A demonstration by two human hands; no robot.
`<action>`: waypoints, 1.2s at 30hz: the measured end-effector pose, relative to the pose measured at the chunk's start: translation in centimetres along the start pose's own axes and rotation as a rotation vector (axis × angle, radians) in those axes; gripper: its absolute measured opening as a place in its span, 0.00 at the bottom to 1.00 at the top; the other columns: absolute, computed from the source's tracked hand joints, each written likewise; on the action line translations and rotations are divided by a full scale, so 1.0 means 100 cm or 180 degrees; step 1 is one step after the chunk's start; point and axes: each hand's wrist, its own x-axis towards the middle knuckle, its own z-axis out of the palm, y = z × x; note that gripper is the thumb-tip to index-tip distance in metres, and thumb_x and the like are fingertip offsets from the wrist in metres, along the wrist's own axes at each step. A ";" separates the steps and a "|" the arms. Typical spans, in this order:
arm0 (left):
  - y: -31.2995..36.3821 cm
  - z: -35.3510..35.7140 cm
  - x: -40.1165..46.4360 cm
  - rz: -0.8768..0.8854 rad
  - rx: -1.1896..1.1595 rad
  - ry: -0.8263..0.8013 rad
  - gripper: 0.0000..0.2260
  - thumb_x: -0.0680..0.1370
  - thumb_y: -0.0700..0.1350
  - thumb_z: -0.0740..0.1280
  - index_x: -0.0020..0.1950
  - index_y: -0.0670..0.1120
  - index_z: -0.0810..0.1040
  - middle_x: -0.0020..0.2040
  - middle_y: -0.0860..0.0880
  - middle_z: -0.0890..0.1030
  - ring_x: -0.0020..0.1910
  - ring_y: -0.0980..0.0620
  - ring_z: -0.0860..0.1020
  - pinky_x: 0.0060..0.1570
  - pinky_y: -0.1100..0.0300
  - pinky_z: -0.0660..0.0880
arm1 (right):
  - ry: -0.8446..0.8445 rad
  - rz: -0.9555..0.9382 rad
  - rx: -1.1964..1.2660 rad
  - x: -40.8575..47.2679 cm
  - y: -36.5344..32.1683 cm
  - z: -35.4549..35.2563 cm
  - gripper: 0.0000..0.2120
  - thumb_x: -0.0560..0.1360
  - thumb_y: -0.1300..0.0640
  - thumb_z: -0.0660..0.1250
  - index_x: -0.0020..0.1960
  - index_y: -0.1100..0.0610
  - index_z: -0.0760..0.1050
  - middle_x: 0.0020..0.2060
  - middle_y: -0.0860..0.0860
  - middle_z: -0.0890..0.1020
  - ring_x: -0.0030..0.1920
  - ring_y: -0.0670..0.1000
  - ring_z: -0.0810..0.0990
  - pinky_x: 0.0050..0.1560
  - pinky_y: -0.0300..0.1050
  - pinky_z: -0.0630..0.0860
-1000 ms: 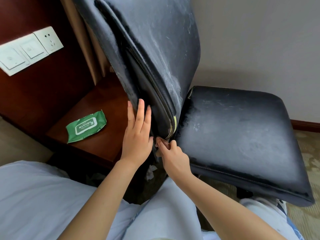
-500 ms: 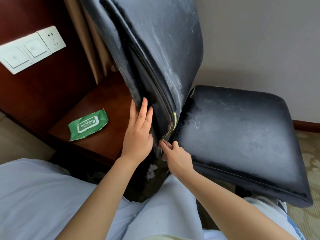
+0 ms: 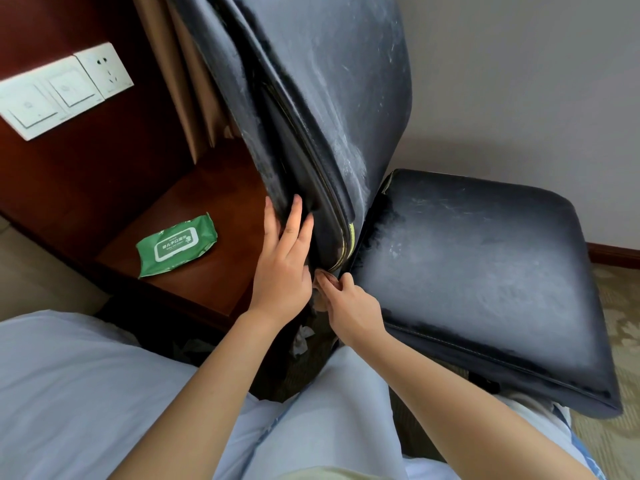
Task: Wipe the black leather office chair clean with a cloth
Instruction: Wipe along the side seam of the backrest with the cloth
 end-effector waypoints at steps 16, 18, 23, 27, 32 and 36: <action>-0.001 -0.003 0.001 -0.0005 -0.0092 0.0005 0.33 0.67 0.25 0.68 0.72 0.35 0.66 0.76 0.42 0.59 0.75 0.35 0.47 0.75 0.62 0.47 | -0.0142 0.0000 -0.0124 0.002 0.001 0.000 0.27 0.78 0.57 0.59 0.74 0.46 0.53 0.54 0.54 0.68 0.43 0.53 0.71 0.32 0.45 0.63; -0.003 -0.002 0.001 0.0002 -0.0095 0.0013 0.34 0.66 0.24 0.67 0.72 0.35 0.66 0.76 0.42 0.60 0.75 0.35 0.47 0.73 0.68 0.43 | -0.0386 0.0132 -0.0195 0.001 0.007 0.004 0.21 0.78 0.56 0.60 0.69 0.49 0.61 0.55 0.54 0.68 0.44 0.55 0.73 0.33 0.46 0.64; -0.006 -0.004 -0.002 0.0162 0.0076 0.0016 0.31 0.69 0.27 0.67 0.72 0.37 0.67 0.75 0.43 0.63 0.75 0.33 0.50 0.74 0.49 0.53 | -0.0109 0.0296 0.0043 -0.011 0.019 0.002 0.24 0.77 0.57 0.59 0.71 0.47 0.58 0.53 0.53 0.67 0.40 0.53 0.68 0.31 0.45 0.63; 0.001 -0.005 -0.004 0.0061 0.0295 -0.0047 0.29 0.69 0.30 0.69 0.71 0.39 0.69 0.75 0.43 0.64 0.74 0.32 0.53 0.68 0.36 0.62 | 0.0643 0.0289 0.0487 -0.014 0.021 -0.011 0.21 0.77 0.57 0.60 0.69 0.50 0.66 0.47 0.53 0.69 0.33 0.52 0.66 0.24 0.40 0.54; 0.007 -0.009 -0.005 0.0027 0.0700 -0.0016 0.29 0.67 0.32 0.71 0.68 0.39 0.72 0.73 0.41 0.68 0.73 0.31 0.58 0.69 0.39 0.56 | 0.1215 0.0163 0.0747 -0.017 0.029 -0.017 0.21 0.75 0.59 0.66 0.67 0.52 0.70 0.43 0.53 0.71 0.28 0.52 0.68 0.23 0.40 0.60; 0.012 -0.013 -0.002 -0.0014 0.0798 0.0105 0.28 0.67 0.31 0.71 0.67 0.39 0.74 0.72 0.40 0.69 0.72 0.31 0.60 0.69 0.39 0.55 | 0.1206 0.0327 0.0893 -0.016 0.023 -0.025 0.20 0.78 0.57 0.62 0.70 0.52 0.68 0.46 0.53 0.71 0.32 0.55 0.72 0.26 0.43 0.65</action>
